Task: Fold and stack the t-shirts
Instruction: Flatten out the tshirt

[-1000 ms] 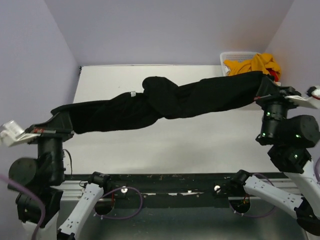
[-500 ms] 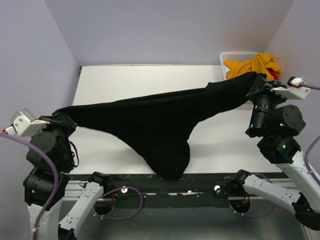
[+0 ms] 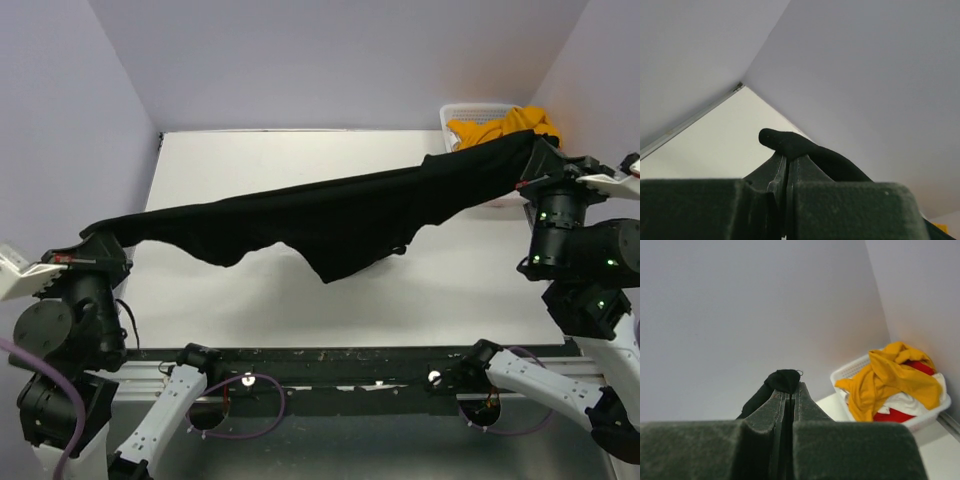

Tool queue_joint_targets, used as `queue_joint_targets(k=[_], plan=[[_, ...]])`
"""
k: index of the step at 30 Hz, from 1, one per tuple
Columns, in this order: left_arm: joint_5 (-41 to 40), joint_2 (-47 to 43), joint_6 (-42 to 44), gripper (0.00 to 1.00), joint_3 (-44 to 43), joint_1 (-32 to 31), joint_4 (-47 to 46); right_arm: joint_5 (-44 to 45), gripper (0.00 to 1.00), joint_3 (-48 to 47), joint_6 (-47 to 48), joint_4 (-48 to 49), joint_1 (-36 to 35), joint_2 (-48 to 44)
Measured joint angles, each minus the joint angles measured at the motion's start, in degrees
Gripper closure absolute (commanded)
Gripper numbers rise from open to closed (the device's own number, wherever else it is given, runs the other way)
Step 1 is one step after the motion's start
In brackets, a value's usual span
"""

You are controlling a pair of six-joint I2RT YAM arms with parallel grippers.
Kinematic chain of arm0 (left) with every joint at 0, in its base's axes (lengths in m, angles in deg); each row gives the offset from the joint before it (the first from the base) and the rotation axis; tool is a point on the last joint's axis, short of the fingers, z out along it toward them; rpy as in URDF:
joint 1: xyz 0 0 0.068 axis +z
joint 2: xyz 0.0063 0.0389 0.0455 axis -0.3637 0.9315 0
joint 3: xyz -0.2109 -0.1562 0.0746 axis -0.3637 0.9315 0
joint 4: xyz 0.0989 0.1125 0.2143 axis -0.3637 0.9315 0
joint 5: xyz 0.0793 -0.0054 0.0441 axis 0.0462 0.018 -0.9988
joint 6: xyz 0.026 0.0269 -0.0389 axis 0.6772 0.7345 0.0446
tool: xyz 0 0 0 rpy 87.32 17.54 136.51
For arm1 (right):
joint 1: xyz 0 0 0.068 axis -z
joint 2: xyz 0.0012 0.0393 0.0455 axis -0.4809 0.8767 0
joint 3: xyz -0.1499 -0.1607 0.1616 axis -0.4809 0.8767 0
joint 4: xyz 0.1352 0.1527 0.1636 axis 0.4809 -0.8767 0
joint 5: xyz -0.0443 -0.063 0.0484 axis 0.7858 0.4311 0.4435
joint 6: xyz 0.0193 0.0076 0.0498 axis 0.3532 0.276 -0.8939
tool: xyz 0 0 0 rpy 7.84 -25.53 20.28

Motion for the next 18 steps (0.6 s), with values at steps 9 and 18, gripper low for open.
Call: queue_joint_targets(k=[9, 18], plan=[[7.61, 1.03, 3.72, 1.00, -13.18, 0.00, -1.40, -7.72, 0.99, -12.13, -3.15, -6.27, -0.04, -0.13], [5.57, 21.90, 7.10, 0.95, -16.63, 2.86, -4.70, 5.22, 0.99, -11.32, 9.18, 3.69, 1.62, 18.10]])
